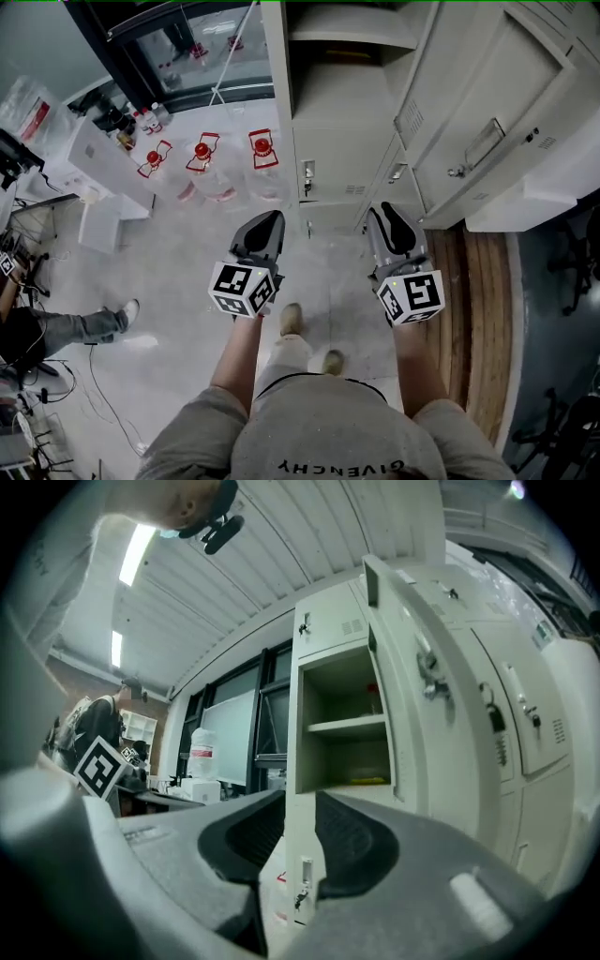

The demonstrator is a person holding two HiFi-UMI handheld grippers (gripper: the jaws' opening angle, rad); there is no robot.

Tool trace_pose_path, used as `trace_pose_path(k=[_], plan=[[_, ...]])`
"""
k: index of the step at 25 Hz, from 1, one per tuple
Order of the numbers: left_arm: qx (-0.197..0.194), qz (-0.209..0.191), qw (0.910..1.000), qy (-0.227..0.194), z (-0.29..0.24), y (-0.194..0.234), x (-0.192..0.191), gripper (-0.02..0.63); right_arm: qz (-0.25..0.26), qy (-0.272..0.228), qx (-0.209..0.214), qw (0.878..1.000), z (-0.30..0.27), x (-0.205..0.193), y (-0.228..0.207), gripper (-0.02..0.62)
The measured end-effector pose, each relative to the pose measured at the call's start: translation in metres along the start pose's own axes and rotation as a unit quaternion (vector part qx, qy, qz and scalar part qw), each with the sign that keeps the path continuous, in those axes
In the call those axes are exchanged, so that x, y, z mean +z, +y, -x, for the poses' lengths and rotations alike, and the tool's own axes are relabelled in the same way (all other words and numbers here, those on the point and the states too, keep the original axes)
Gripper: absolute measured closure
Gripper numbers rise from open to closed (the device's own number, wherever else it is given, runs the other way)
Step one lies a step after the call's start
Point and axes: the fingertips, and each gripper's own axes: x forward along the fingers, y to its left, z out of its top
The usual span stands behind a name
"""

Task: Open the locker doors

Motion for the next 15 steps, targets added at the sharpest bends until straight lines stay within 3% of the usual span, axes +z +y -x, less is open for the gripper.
trace_pose_path(k=[15], plan=[[-0.04, 0.03, 0.9973, 0.054, -0.072, 0.11, -0.081, 0.607, -0.06, 0.094, 0.015, 0.994, -0.132, -0.146, 0.033, 0.495]])
